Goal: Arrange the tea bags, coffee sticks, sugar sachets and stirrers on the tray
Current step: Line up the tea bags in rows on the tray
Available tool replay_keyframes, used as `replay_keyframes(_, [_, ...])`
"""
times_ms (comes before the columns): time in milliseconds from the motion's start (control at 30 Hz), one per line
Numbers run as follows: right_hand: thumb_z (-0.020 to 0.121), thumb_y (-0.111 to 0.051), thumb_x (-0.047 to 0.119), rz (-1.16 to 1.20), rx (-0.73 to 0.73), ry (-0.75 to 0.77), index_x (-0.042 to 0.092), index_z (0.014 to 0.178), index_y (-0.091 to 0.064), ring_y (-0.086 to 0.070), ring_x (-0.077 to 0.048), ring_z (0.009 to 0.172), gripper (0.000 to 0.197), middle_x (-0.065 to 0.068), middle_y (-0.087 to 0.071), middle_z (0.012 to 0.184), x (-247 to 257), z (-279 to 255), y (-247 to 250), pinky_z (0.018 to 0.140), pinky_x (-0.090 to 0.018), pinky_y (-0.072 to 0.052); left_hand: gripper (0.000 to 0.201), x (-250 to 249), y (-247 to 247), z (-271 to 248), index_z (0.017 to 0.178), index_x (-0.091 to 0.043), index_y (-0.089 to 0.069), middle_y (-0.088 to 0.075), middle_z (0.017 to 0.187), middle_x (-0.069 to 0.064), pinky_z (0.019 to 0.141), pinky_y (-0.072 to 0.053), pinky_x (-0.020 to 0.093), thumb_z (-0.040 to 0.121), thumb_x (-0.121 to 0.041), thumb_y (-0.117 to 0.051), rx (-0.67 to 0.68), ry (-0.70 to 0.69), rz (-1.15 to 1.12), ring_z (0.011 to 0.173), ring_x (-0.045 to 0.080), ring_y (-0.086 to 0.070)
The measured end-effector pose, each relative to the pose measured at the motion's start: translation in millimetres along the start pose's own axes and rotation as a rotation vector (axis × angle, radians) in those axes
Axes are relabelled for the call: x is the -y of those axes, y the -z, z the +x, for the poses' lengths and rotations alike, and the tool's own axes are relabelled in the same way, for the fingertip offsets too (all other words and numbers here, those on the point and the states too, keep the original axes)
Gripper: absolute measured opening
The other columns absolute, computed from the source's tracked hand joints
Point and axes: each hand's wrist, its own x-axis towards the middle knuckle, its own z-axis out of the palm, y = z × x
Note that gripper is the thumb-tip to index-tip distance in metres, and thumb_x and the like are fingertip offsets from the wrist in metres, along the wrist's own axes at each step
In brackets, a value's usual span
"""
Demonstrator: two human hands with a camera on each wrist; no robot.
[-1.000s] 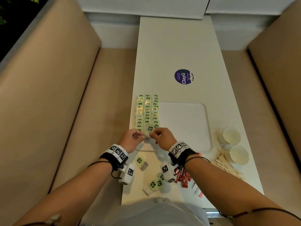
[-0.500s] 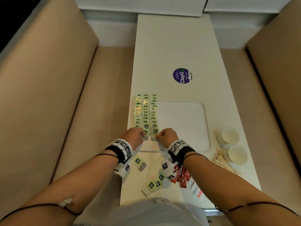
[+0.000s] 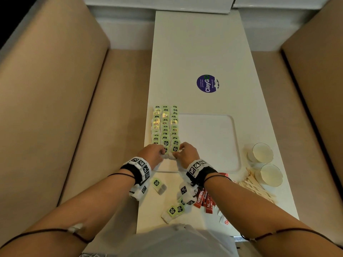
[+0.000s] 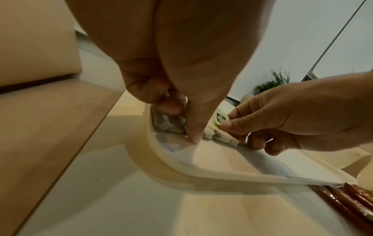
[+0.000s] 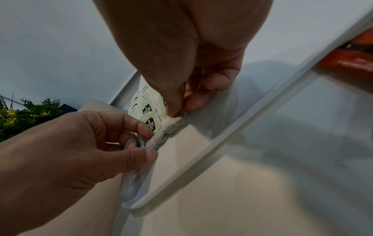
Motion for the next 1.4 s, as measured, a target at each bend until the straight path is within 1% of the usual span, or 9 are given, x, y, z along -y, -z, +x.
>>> replay_keyframes(233, [0.090,-0.068,0.039,0.002,-0.029,0.021,0.013,0.116,-0.060,-0.062,-0.022,0.096,0.038,-0.005,-0.066,0.111,-1.3,1.5,2.9,0.082,-0.033,-0.051,0.014,2.5,-1.1,0.0,0.099,-0.019,-0.070,-0.056,0.085,-0.005,0.077,-0.051,0.031,0.088,-0.012,-0.066,-0.024,-0.009,-0.011,0.086,0.022,-0.061])
replay_keyframes(400, [0.099,-0.058,0.039,0.138,-0.082,0.144,0.011,0.146,-0.045,-0.055,-0.024,0.125,0.056,-0.008,-0.052,0.144,2.2,-6.0,5.2,0.104,-0.037,-0.045,0.011,7.6,-4.3,-2.3,0.086,-0.025,-0.065,-0.053,0.072,-0.011,0.061,-0.043,0.027,0.085,-0.032,-0.073,-0.234,0.123,-0.240,0.068,0.014,-0.055])
replay_keyframes(533, [0.099,-0.052,0.028,0.292,-0.001,0.267,0.023,0.133,-0.050,-0.063,-0.017,0.115,0.034,0.003,-0.064,0.129,12.9,-15.2,-3.0,0.101,-0.042,-0.052,0.021,13.0,1.6,-0.6,0.110,-0.022,-0.063,-0.059,0.105,-0.001,0.079,-0.046,0.027,0.093,-0.034,-0.065,-0.428,0.268,-0.384,0.088,0.014,-0.057])
replay_keyframes(667, [0.100,-0.051,0.022,0.284,0.030,0.263,0.023,0.132,-0.045,-0.064,-0.017,0.109,0.032,0.003,-0.065,0.125,17.8,-15.6,-11.7,0.097,-0.043,-0.054,0.045,10.8,7.1,3.6,0.142,-0.015,-0.051,-0.057,0.139,0.006,0.100,-0.045,0.032,0.100,-0.033,-0.055,-0.355,0.319,-0.572,0.121,0.019,-0.057])
replay_keyframes(800, [0.098,-0.055,0.020,0.309,-0.013,0.272,0.019,0.124,-0.044,-0.064,-0.019,0.107,0.028,0.002,-0.063,0.119,17.4,-11.6,-10.7,0.093,-0.042,-0.055,0.050,1.9,10.3,6.3,0.152,-0.014,-0.040,-0.047,0.152,0.006,0.112,-0.038,0.034,0.104,-0.027,-0.048,-0.282,0.300,-0.673,0.137,0.020,-0.048])
replay_keyframes(900, [0.099,-0.055,0.019,0.311,-0.005,0.279,0.018,0.126,-0.044,-0.063,-0.018,0.108,0.030,0.002,-0.063,0.120,17.9,-5.7,-7.9,0.092,-0.036,-0.053,0.051,-2.3,11.5,7.8,0.152,-0.009,-0.038,-0.047,0.151,0.005,0.114,-0.035,0.034,0.105,-0.026,-0.047,-0.259,0.298,-0.687,0.138,0.020,-0.045])
replay_keyframes(1033, [0.099,-0.056,0.025,0.302,0.046,0.290,0.023,0.132,-0.044,-0.064,-0.016,0.111,0.036,0.003,-0.064,0.125,18.2,-0.7,-9.3,0.096,-0.037,-0.053,0.045,-5.6,12.9,10.0,0.147,-0.001,-0.042,-0.049,0.149,0.008,0.101,-0.032,0.022,0.106,-0.019,-0.046,-0.277,0.306,-0.726,0.136,0.021,-0.047])
replay_keyframes(1200, [0.099,-0.056,0.024,0.283,0.035,0.295,0.021,0.136,-0.044,-0.062,-0.018,0.115,0.039,0.000,-0.062,0.130,21.3,1.4,-1.6,0.096,-0.034,-0.049,0.051,1.3,13.5,10.4,0.154,-0.006,-0.032,-0.036,0.159,0.009,0.112,-0.028,0.025,0.106,-0.018,-0.045,-0.254,0.305,-0.755,0.145,0.020,-0.036])
replay_keyframes(1400, [0.099,-0.056,0.024,0.231,0.075,0.272,0.020,0.140,-0.044,-0.060,-0.018,0.120,0.042,0.000,-0.061,0.134,18.7,4.6,6.8,0.105,-0.044,-0.050,0.055,8.0,12.1,6.0,0.156,-0.009,-0.027,-0.032,0.161,0.007,0.116,-0.027,0.027,0.105,-0.013,-0.046,-0.220,0.254,-0.829,0.147,0.017,-0.033])
